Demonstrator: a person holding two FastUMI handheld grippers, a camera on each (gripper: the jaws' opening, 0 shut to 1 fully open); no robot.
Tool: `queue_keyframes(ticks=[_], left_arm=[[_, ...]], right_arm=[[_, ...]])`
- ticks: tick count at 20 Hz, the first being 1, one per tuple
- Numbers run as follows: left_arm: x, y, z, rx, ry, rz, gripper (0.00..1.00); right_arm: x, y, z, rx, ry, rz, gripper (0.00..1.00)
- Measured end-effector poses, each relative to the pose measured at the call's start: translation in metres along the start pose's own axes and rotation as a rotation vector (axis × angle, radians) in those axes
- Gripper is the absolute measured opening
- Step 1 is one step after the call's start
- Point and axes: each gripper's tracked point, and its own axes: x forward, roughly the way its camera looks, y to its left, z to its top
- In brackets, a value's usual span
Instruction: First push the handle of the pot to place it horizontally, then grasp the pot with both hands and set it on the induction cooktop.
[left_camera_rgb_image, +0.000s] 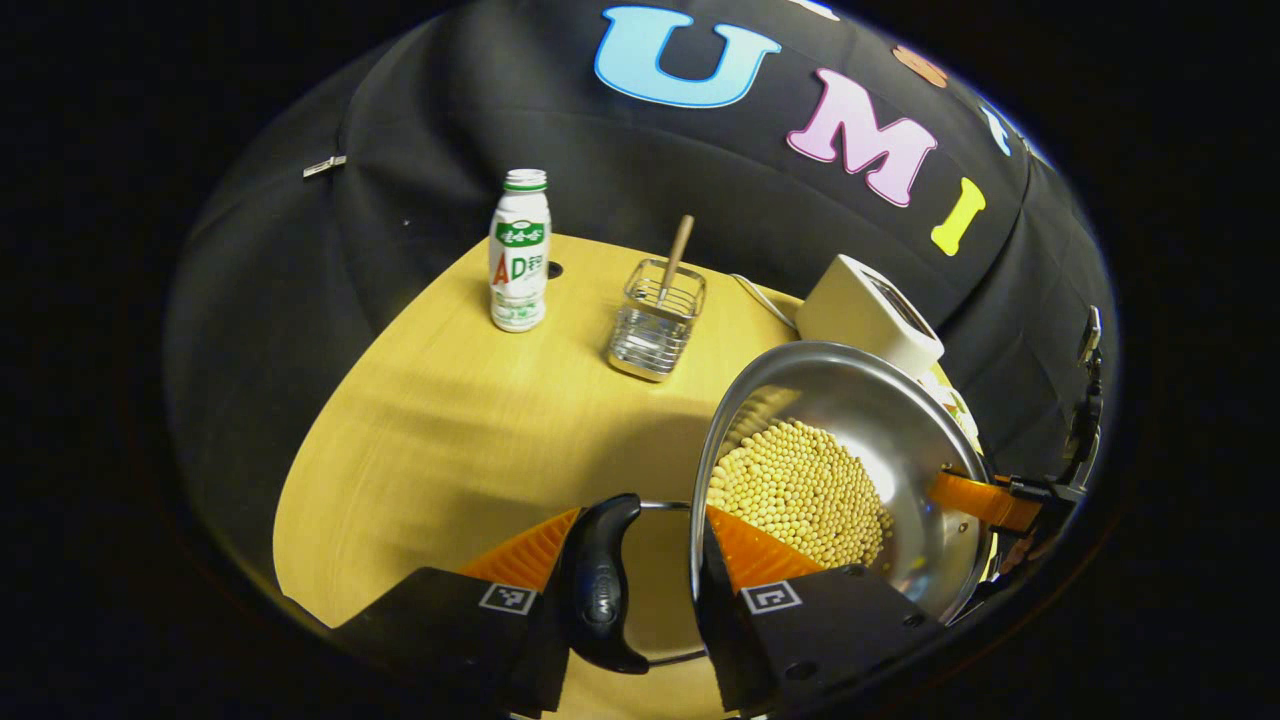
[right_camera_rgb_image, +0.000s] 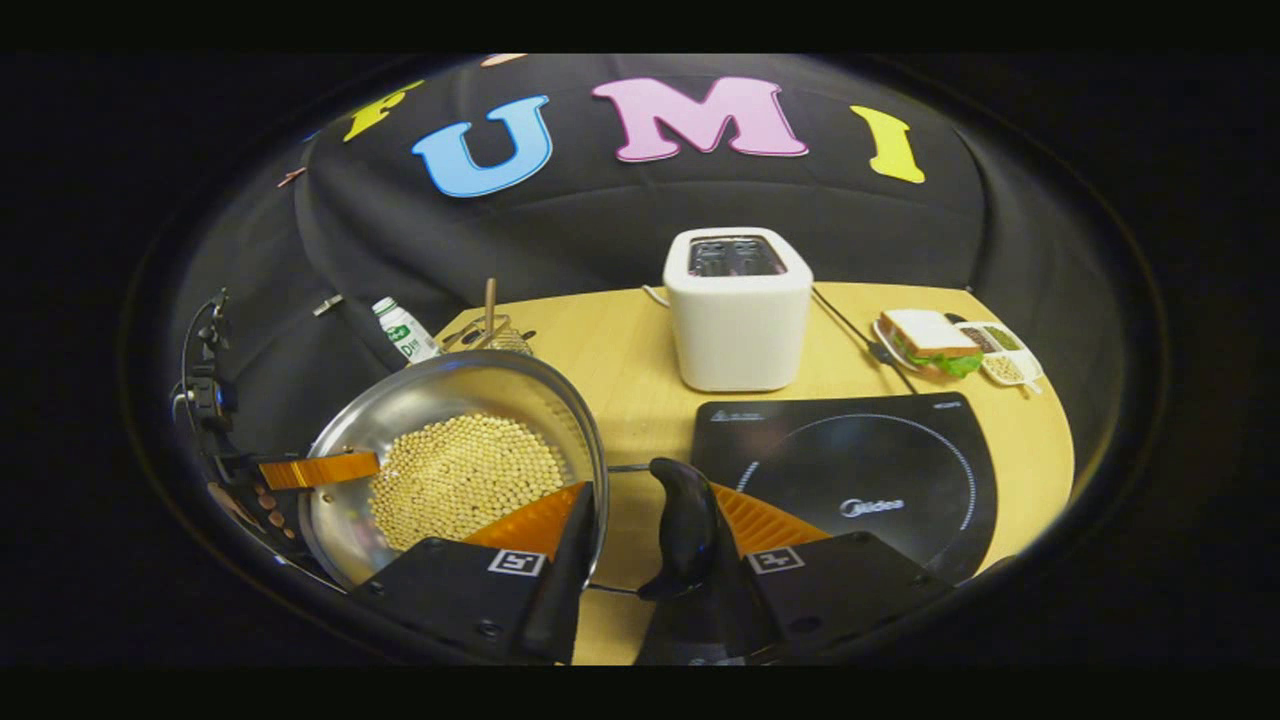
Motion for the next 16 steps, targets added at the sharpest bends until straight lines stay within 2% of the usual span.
queue_keyframes(ticks=[5, 16], left_arm=[[0.003, -0.061, 0.012, 0.041, -0.004, -0.008, 0.59], [0.024, -0.177, 0.018, 0.059, -0.027, -0.037, 0.59]], right_arm=[[-0.02, -0.052, 0.014, 0.032, -0.005, -0.02, 0.58], [-0.039, -0.157, 0.046, 0.049, -0.06, -0.031, 0.58]])
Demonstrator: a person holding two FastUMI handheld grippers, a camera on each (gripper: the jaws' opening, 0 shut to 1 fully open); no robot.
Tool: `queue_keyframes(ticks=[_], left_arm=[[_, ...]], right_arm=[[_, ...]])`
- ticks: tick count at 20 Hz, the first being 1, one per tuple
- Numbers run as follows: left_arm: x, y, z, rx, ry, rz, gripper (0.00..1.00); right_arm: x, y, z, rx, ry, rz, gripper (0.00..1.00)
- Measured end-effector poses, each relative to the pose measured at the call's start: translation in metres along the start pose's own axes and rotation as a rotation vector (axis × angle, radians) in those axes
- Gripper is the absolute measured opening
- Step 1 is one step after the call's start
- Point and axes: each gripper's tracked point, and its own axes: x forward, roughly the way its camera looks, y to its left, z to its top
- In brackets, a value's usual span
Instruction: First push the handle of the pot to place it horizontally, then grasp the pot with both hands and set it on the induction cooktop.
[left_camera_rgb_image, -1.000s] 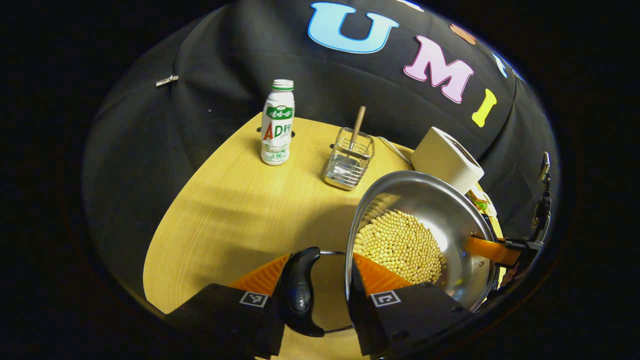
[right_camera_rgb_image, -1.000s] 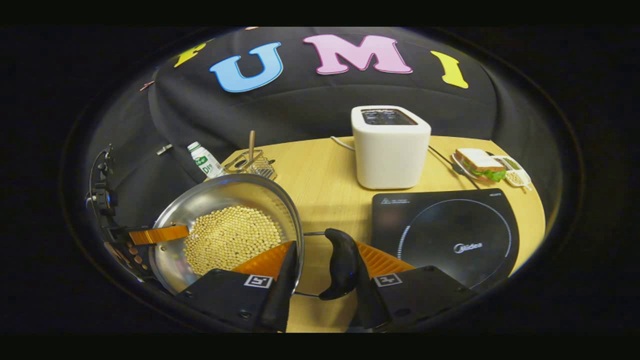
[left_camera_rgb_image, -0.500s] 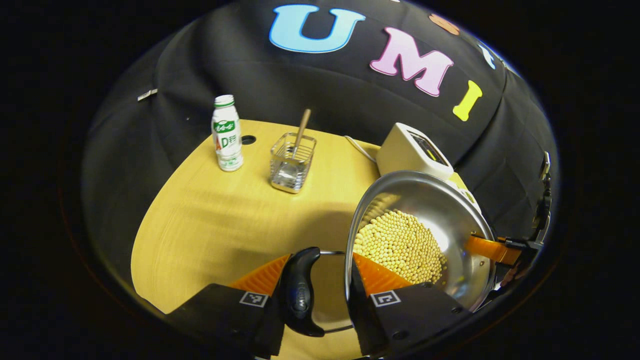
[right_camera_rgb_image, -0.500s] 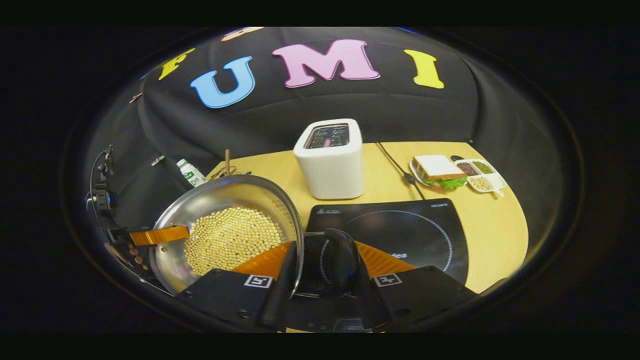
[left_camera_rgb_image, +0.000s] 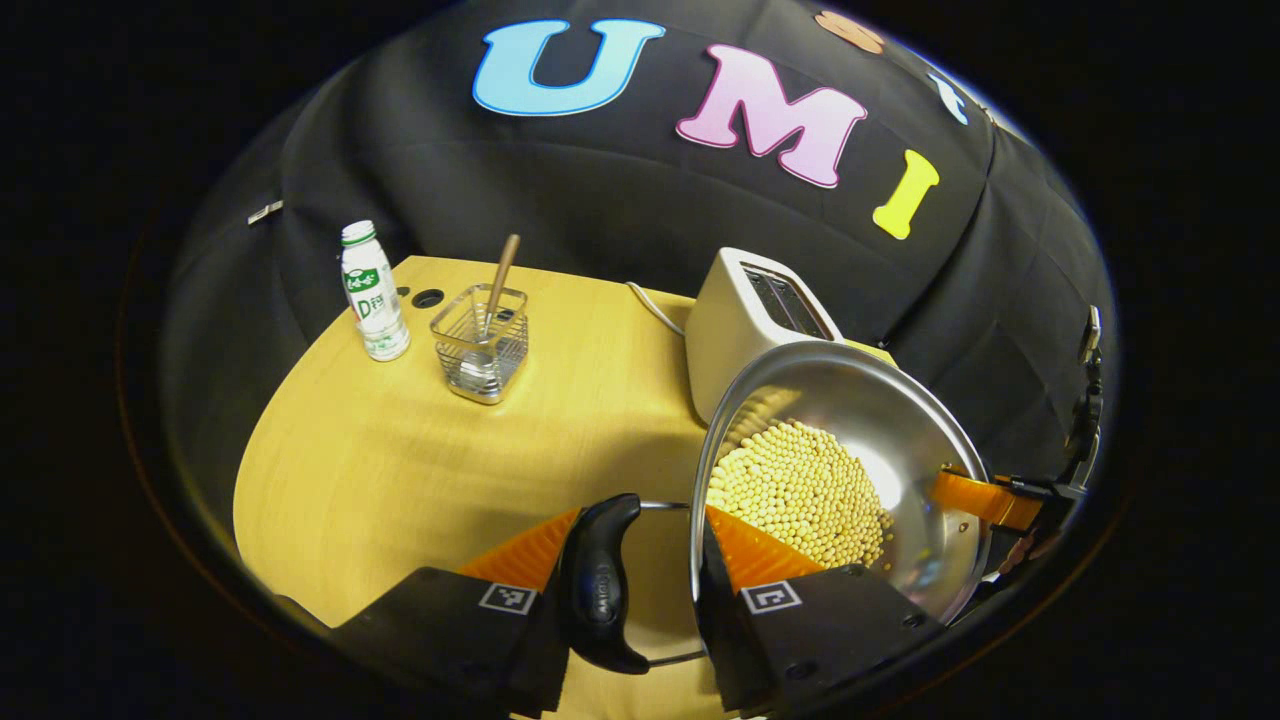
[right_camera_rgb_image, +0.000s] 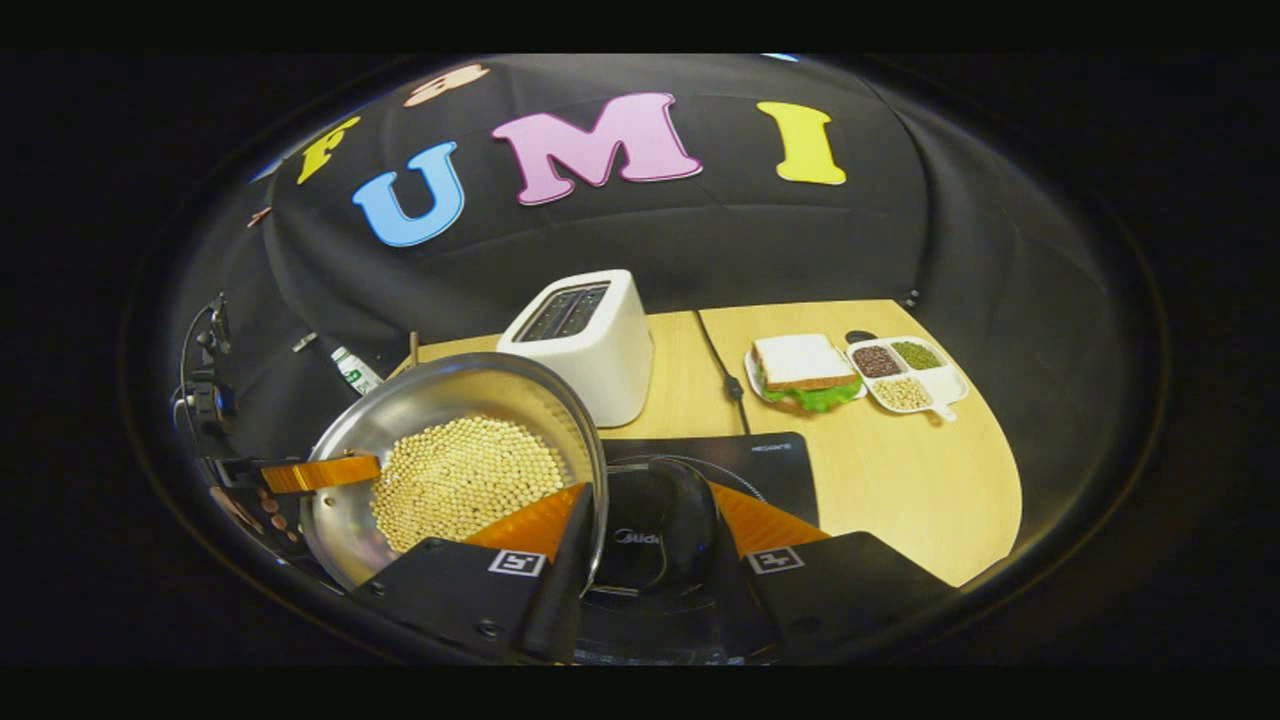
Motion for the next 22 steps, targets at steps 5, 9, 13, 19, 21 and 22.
queue_keyframes(ticks=[5, 9, 13, 19, 21, 22], left_arm=[[0.016, -0.035, -0.005, 0.011, 0.016, -0.015, 0.59], [0.033, -0.06, -0.013, 0.016, 0.03, -0.028, 0.59], [0.046, -0.077, -0.027, 0.013, 0.036, -0.043, 0.59], [0.061, -0.089, -0.047, 0.007, 0.046, -0.042, 0.6], [0.065, -0.087, -0.053, -0.01, 0.057, -0.04, 0.6], [0.068, -0.088, -0.055, -0.017, 0.061, -0.041, 0.6]], right_arm=[[-0.005, -0.043, 0.0, 0.015, 0.002, -0.018, 0.53], [-0.005, -0.073, -0.004, 0.025, 0.01, -0.038, 0.58], [-0.004, -0.096, -0.012, 0.023, 0.023, -0.051, 0.58], [0.004, -0.117, -0.028, 0.022, 0.058, -0.057, 0.58], [0.008, -0.119, -0.032, 0.02, 0.069, -0.051, 0.58], [0.01, -0.12, -0.032, 0.018, 0.07, -0.047, 0.58]])
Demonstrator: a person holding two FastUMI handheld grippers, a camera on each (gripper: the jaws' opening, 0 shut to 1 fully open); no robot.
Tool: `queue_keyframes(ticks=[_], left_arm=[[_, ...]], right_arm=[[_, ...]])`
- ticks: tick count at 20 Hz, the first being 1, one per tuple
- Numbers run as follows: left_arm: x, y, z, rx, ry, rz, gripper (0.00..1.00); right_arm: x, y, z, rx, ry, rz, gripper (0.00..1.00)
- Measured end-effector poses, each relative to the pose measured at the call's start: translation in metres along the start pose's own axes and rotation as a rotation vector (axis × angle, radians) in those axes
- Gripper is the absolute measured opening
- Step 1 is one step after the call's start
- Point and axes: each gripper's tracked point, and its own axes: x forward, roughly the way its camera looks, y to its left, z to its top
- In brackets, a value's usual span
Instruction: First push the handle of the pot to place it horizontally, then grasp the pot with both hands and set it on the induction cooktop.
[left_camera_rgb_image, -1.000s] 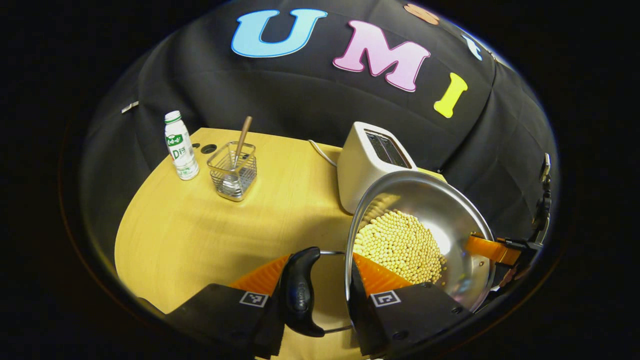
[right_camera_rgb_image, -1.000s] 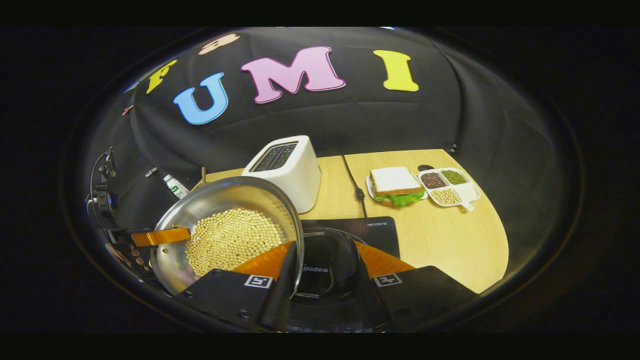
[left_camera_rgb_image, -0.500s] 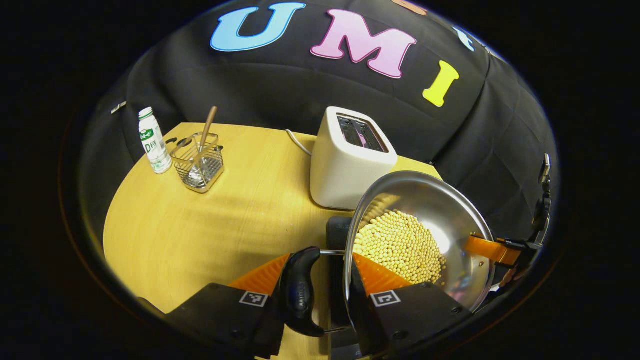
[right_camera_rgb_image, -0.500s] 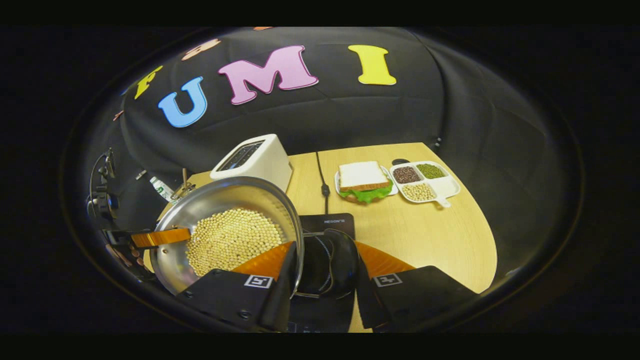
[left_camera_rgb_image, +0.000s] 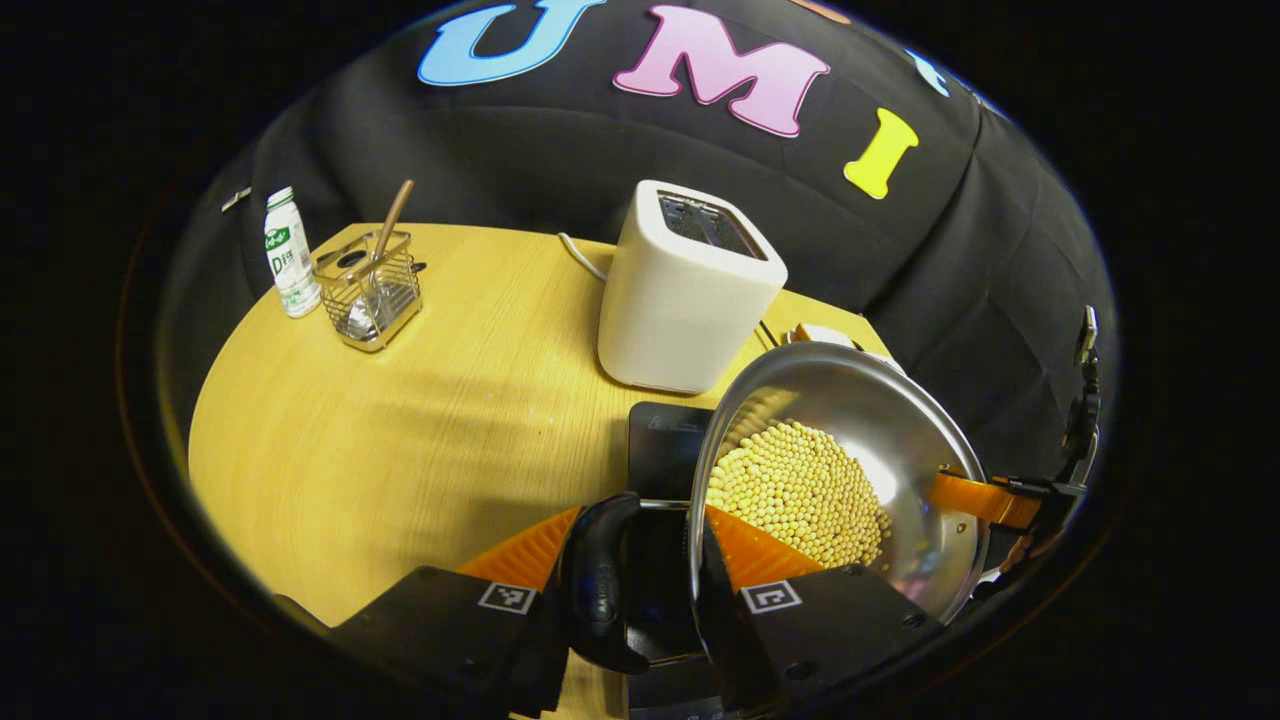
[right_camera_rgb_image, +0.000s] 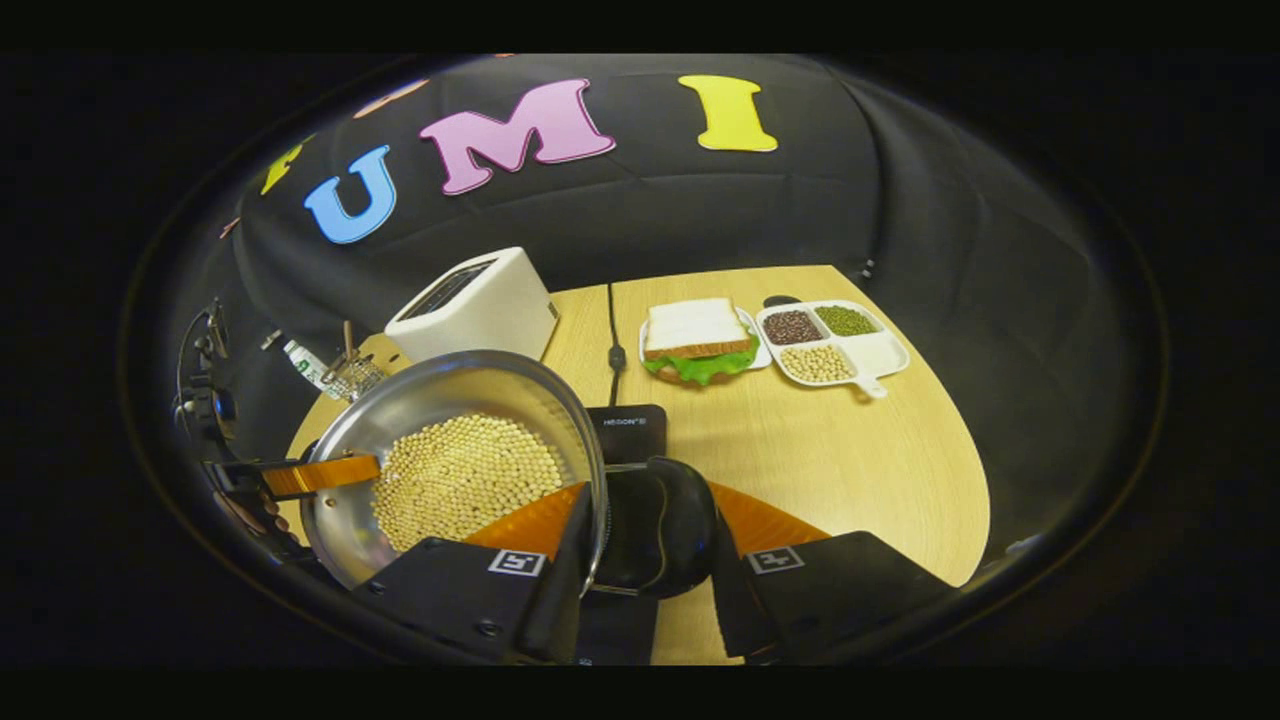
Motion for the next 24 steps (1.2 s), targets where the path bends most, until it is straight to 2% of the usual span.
queue_keyframes(ticks=[9, 11, 12, 13, 15, 16, 18, 19, 24], left_arm=[[0.009, -0.004, -0.002, 0.041, -0.027, 0.012, 0.61], [0.01, -0.003, -0.004, 0.021, -0.027, 0.006, 0.6], [0.01, -0.004, -0.004, 0.024, -0.027, 0.007, 0.6], [0.01, -0.004, -0.004, 0.03, -0.025, 0.01, 0.6], [0.01, -0.003, -0.005, 0.028, -0.021, 0.012, 0.61], [0.009, -0.003, -0.007, 0.024, -0.02, 0.015, 0.62], [0.009, -0.004, -0.008, 0.016, -0.015, 0.023, 0.62], [0.007, -0.003, -0.009, 0.017, -0.011, 0.025, 0.63], [0.007, -0.003, -0.012, 0.01, 0.008, 0.04, 0.64]], right_arm=[[0.013, -0.012, -0.007, 0.0, 0.011, 0.013, 0.58], [0.011, -0.011, -0.007, 0.001, 0.004, 0.019, 0.58], [0.012, -0.012, -0.006, 0.003, 0.0, 0.023, 0.54], [0.012, -0.011, -0.006, 0.003, -0.005, 0.027, 0.58], [0.012, -0.011, -0.005, 0.002, -0.013, 0.035, 0.54], [0.012, -0.011, -0.004, 0.001, -0.015, 0.039, 0.58], [0.013, -0.011, -0.004, 0.004, -0.02, 0.046, 0.55], [0.013, -0.011, -0.003, 0.006, -0.022, 0.048, 0.58], [0.013, -0.012, -0.003, 0.007, -0.022, 0.051, 0.59]])
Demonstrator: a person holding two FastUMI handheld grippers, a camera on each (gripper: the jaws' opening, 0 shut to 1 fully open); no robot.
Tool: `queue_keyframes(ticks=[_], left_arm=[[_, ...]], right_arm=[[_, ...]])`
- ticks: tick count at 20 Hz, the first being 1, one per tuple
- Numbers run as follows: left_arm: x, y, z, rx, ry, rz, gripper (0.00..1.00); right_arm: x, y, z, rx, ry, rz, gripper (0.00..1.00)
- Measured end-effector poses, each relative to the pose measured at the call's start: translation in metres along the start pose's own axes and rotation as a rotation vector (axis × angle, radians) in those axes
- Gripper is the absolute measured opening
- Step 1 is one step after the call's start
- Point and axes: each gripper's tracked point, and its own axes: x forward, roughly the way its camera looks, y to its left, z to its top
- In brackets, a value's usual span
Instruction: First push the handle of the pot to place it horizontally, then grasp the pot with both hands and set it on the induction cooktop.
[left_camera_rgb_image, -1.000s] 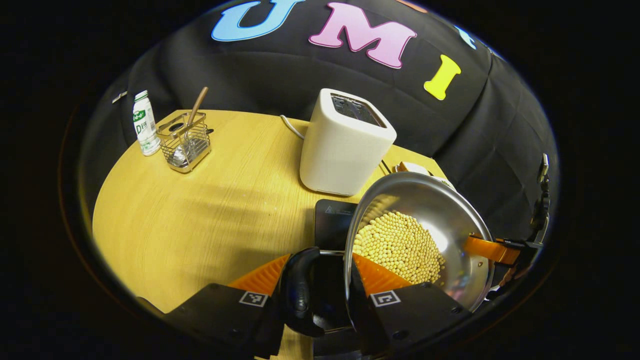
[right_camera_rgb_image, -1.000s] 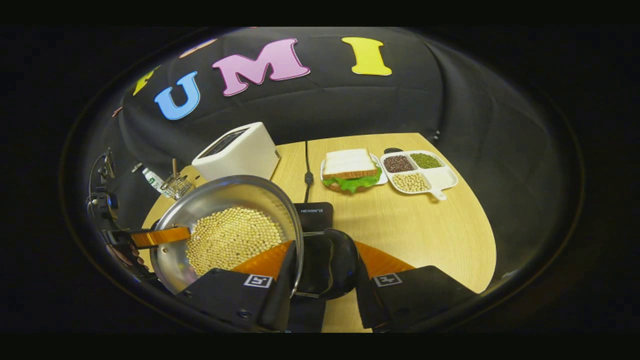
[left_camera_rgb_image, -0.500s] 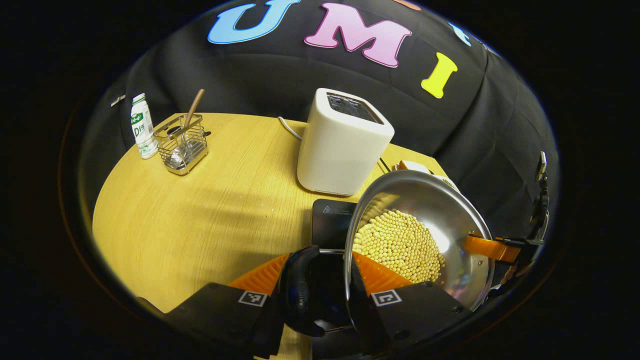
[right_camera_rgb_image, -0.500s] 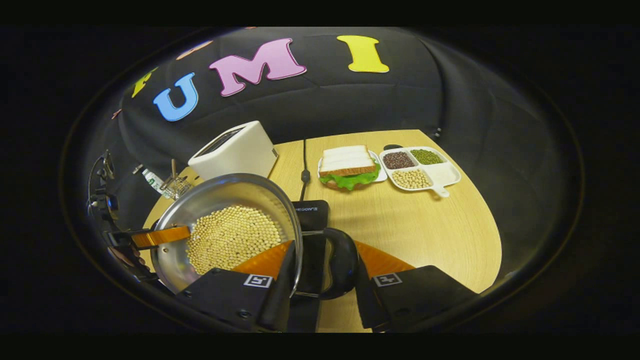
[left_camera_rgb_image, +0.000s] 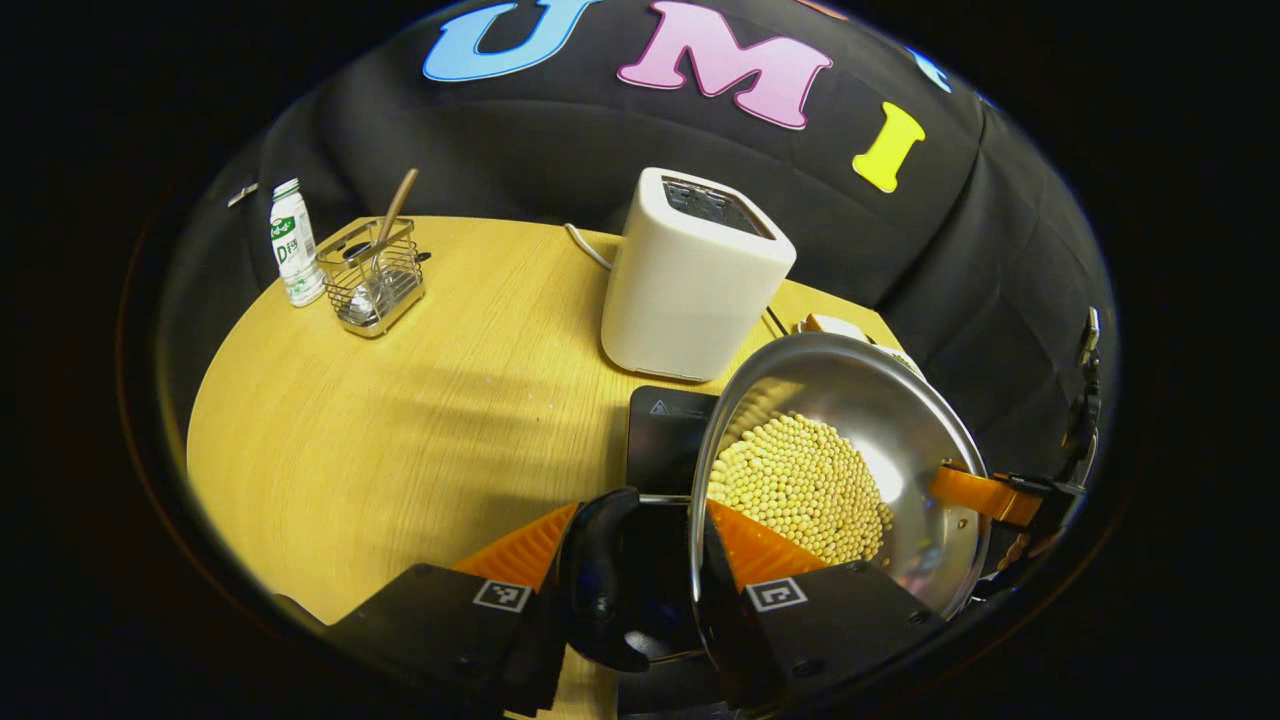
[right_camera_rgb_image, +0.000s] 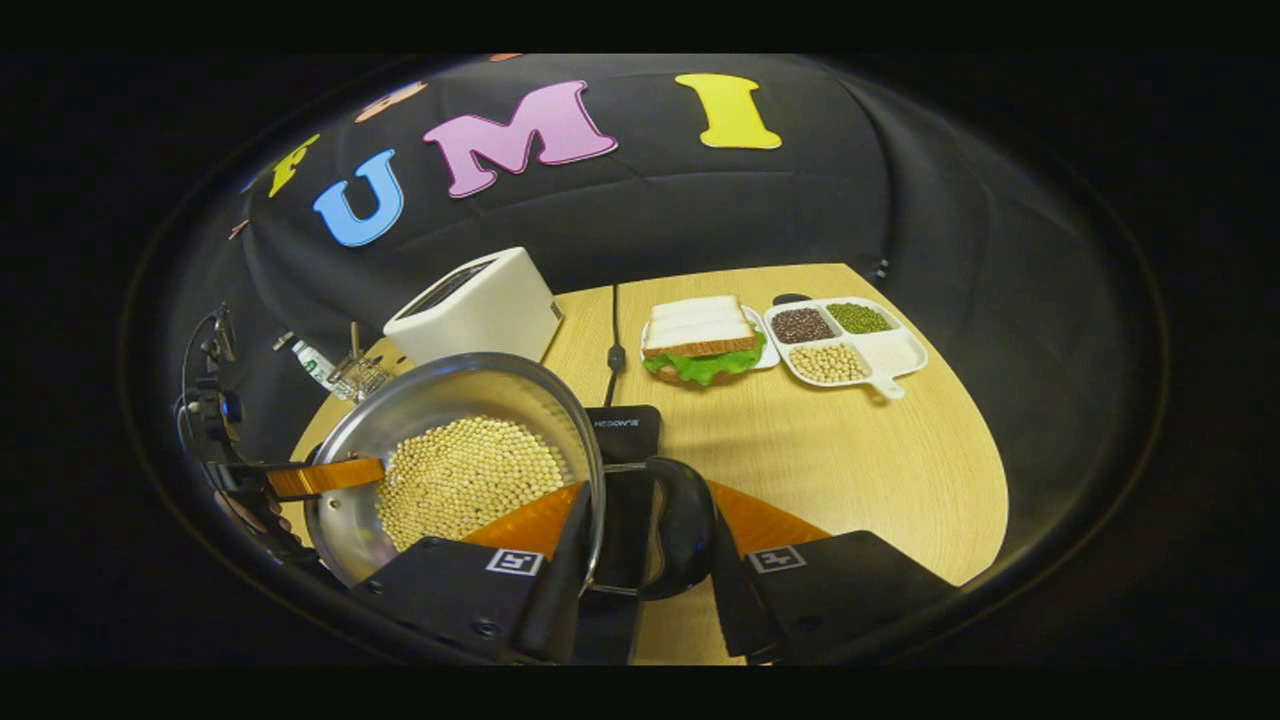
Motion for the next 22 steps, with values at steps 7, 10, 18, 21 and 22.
queue_keyframes(ticks=[7, 10, 18, 21, 22], left_arm=[[-0.003, 0.006, 0.014, 0.107, -0.01, 0.1, 0.92], [-0.016, 0.0, 0.022, 0.138, -0.034, 0.105, 0.96], [-0.075, -0.011, 0.052, 0.137, -0.177, 0.109, 0.95], [-0.108, -0.006, 0.066, 0.119, -0.261, 0.125, 0.95], [-0.12, -0.004, 0.071, 0.113, -0.298, 0.13, 0.95]], right_arm=[[-0.004, 0.002, 0.003, -0.004, -0.006, 0.001, 0.7], [-0.015, 0.001, 0.014, -0.005, -0.058, -0.006, 1.0], [-0.059, -0.003, 0.037, 0.009, -0.167, -0.05, 0.99], [-0.086, -0.006, 0.054, -0.009, -0.254, -0.095, 0.99], [-0.095, -0.003, 0.058, -0.009, -0.276, -0.103, 0.99]])
